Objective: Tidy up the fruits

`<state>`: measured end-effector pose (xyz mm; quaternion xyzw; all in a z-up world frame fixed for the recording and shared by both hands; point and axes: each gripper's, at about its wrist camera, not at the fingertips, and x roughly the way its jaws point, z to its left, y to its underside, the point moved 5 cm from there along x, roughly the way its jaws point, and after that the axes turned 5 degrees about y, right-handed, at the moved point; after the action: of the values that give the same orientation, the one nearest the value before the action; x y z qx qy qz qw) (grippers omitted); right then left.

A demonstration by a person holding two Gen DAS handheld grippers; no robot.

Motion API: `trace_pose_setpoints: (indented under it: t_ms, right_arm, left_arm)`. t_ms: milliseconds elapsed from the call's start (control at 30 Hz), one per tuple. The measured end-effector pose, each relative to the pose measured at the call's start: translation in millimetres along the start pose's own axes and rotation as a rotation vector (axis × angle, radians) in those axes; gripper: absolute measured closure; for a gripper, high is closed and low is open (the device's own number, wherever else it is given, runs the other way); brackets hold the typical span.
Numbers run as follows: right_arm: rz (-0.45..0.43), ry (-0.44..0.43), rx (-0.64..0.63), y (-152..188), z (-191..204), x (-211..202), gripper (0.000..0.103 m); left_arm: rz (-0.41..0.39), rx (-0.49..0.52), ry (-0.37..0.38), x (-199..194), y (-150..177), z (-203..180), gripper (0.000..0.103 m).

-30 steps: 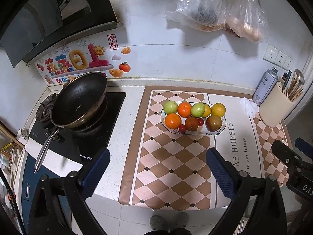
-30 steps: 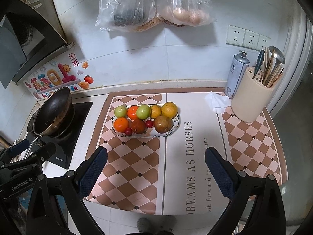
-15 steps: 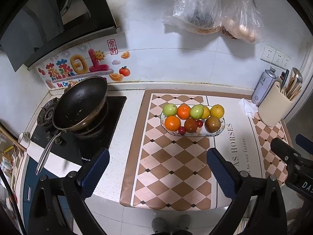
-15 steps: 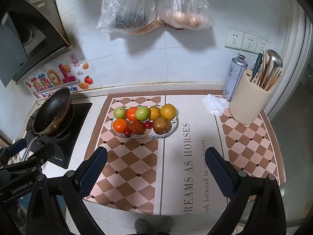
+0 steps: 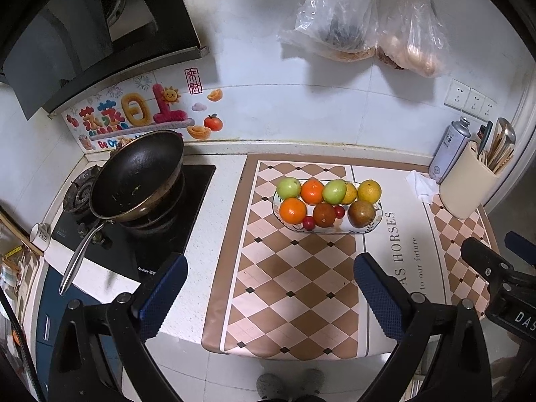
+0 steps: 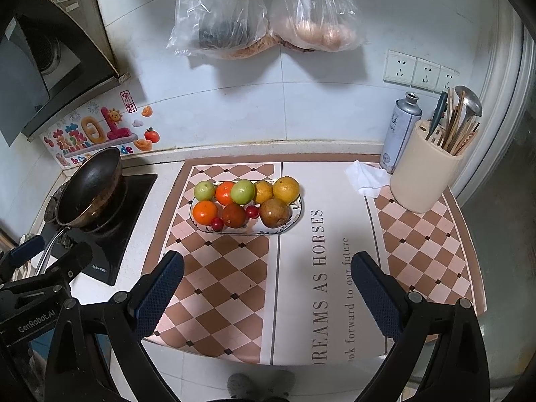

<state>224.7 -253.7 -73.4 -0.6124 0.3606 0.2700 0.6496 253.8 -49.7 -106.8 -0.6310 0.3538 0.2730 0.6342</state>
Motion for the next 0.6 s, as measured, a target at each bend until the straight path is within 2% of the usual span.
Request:
trace_pose_setpoints:
  t_ms: [600]
  right_arm:
    - [-0.002, 0.008, -0.005, 3.1, -6.7, -3.8, 0.001]
  left_arm:
    - [0.005, -0.004, 0.018, -0.5, 2.4, -7.8, 0.001]
